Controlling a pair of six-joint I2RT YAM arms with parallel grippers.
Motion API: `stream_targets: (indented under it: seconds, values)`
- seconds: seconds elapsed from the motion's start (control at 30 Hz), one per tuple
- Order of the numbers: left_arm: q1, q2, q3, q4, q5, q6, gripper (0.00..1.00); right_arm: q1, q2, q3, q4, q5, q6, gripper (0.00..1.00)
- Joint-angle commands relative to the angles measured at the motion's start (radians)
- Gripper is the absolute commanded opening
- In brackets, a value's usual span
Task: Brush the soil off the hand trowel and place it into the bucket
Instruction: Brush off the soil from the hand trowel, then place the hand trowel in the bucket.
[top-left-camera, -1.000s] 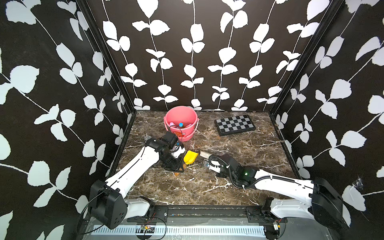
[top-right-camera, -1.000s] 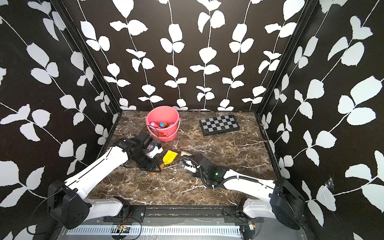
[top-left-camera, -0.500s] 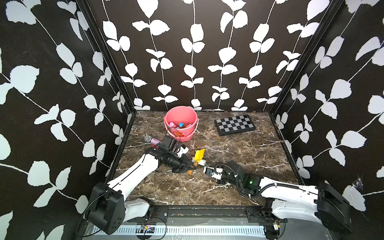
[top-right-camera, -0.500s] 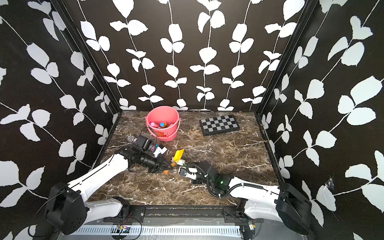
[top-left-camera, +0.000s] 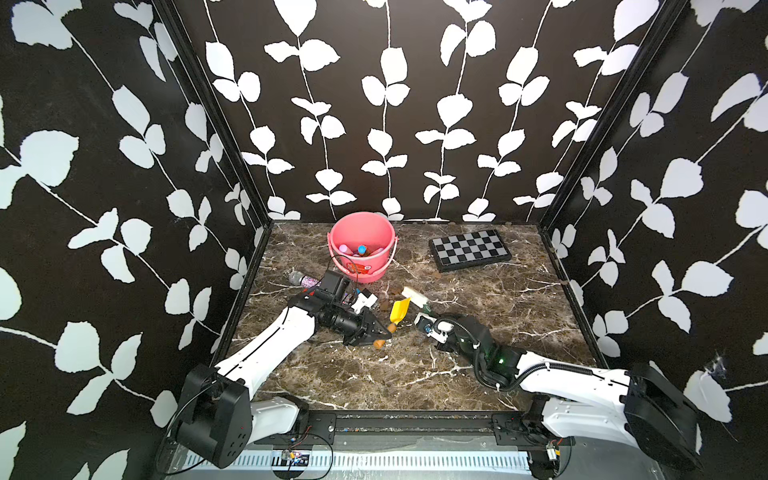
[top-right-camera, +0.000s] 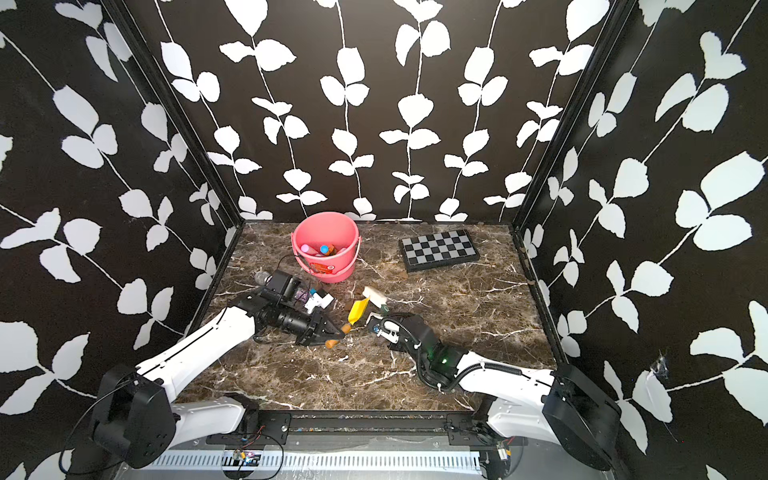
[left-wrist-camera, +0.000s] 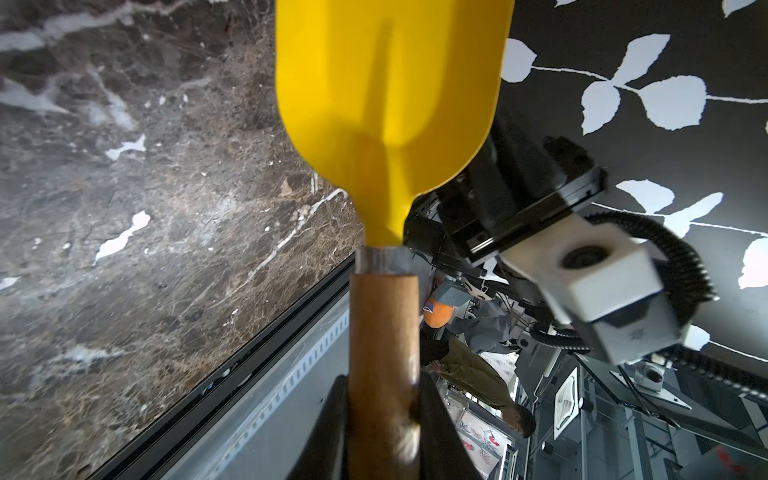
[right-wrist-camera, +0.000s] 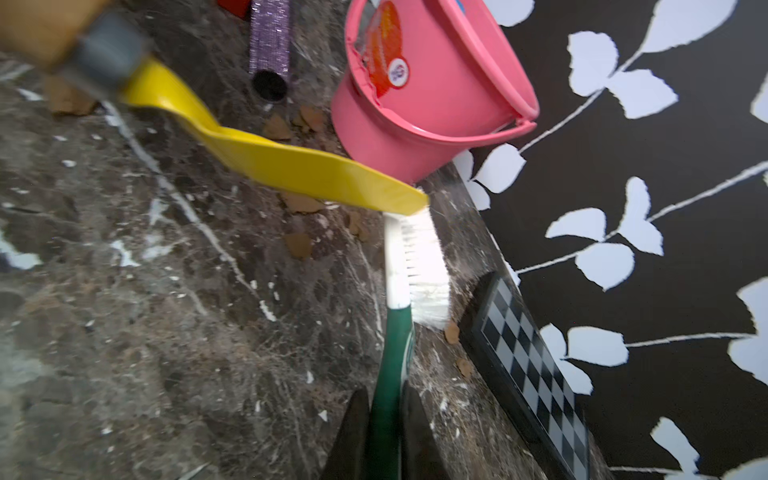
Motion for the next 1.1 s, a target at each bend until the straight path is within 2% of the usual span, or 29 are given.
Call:
stream_targets:
  seconds: [0.0,0.17,0.23,0.33,0.5,0.63,0.73,0.8,0.93,1.07]
  values:
    - [0.016,-0.01,0.051,-0.108,-0.045,0.102,0.0,-0.033,-0.026,0.03,0.019,0.116,0.079,0.0]
    - [0.011,-0.019,0.123,-0.232,-0.276,0.232,0.0,-0.102,-0.108,0.077,-0.167,0.132,0.226,0.0]
    - [-0.001,-0.037,0.136,-0.237,-0.339,0.252,0.0,-0.139,-0.143,0.111,-0.257,0.095,0.294,0.0]
    - [-0.014,-0.052,0.179,-0.277,-0.37,0.295,0.0,-0.181,-0.174,0.168,-0.387,0.033,0.376,0.0]
    - [-0.016,-0.048,0.383,-0.48,-0.643,0.453,0.0,-0.241,-0.197,0.262,-0.576,-0.118,0.496,0.0]
    - [-0.016,-0.045,0.516,-0.516,-0.827,0.515,0.0,-0.317,-0.207,0.284,-0.619,-0.342,0.616,0.0]
    - [-0.014,-0.012,0.579,-0.479,-0.913,0.538,0.0,-0.358,-0.201,0.276,-0.581,-0.506,0.713,0.0]
    - [-0.014,0.026,0.631,-0.452,-0.979,0.539,0.0,-0.362,-0.187,0.272,-0.547,-0.573,0.756,0.0]
    - [-0.012,0.153,0.794,-0.44,-1.06,0.581,0.0,-0.361,-0.157,0.28,-0.532,-0.648,0.795,0.0]
    - [0.015,0.315,0.959,-0.474,-1.102,0.613,0.0,-0.361,-0.158,0.244,-0.481,-0.654,0.819,0.0]
